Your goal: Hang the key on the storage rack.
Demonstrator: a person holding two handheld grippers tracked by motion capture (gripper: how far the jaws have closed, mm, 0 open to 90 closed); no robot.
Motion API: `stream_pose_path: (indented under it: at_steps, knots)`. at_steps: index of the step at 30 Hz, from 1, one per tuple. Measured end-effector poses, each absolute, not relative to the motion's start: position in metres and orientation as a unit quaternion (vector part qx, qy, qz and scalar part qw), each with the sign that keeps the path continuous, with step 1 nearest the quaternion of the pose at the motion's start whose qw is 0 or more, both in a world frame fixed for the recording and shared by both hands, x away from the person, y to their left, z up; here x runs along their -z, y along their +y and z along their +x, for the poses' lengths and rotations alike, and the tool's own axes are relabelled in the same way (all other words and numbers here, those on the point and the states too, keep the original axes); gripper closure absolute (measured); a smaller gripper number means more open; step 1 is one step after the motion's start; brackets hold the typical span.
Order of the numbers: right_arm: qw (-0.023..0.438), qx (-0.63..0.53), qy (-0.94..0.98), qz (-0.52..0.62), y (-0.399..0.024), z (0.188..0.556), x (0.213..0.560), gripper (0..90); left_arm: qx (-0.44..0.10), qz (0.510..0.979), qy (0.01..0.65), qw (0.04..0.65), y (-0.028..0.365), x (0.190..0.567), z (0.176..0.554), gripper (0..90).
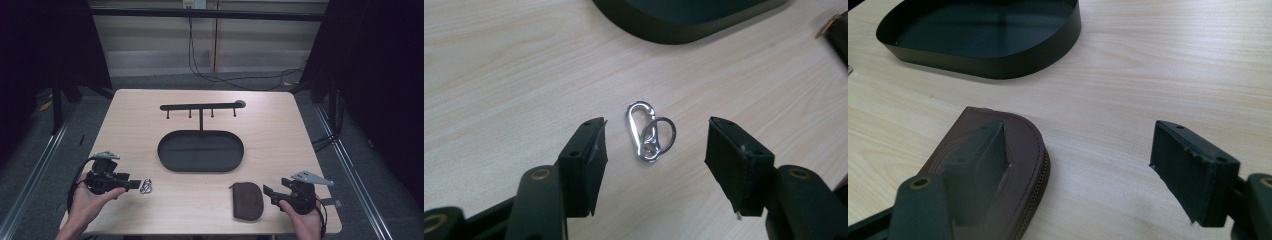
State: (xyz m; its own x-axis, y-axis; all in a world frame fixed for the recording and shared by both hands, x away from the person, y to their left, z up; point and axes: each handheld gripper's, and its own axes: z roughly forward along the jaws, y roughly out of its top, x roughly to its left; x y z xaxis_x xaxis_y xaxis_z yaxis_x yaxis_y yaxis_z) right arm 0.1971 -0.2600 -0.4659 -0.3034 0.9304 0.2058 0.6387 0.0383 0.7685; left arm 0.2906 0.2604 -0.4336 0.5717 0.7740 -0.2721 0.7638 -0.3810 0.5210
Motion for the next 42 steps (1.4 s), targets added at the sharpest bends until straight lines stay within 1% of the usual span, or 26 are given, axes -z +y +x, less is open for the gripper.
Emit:
stream_pose_path:
  at_steps: [3,4,9,20,24,30,36,42]
  knots:
    - [0.180,-0.407,0.697,0.562,-0.260,0.197,0.466,22.4,-0.005,0.836,0.459,0.300,0.256,0.433,0.293,44.9]
    - [0.180,-0.406,0.697,0.563,-0.260,0.197,0.466,22.4,-0.002,0.842,0.458,0.286,0.252,0.431,0.296,45.7]
    - [0.180,-0.405,0.698,0.562,-0.260,0.197,0.466,22.4,-0.002,0.845,0.463,0.267,0.244,0.426,0.303,45.8]
    - [0.179,-0.405,0.698,0.563,-0.260,0.197,0.466,22.5,0.032,0.860,0.471,0.193,0.225,0.434,0.323,44.9]
    - [0.179,-0.404,0.698,0.563,-0.260,0.197,0.466,22.5,0.037,0.854,0.486,0.185,0.223,0.438,0.330,44.9]
    - [0.175,-0.403,0.700,0.563,-0.260,0.197,0.467,22.6,0.050,0.856,0.491,0.156,0.213,0.447,0.338,44.9]
    - [0.175,-0.404,0.700,0.563,-0.260,0.197,0.467,22.6,0.068,0.857,0.492,0.138,0.208,0.453,0.345,48.3]
    - [0.174,-0.404,0.700,0.562,-0.260,0.198,0.467,22.6,0.071,0.856,0.497,0.125,0.202,0.458,0.348,50.1]
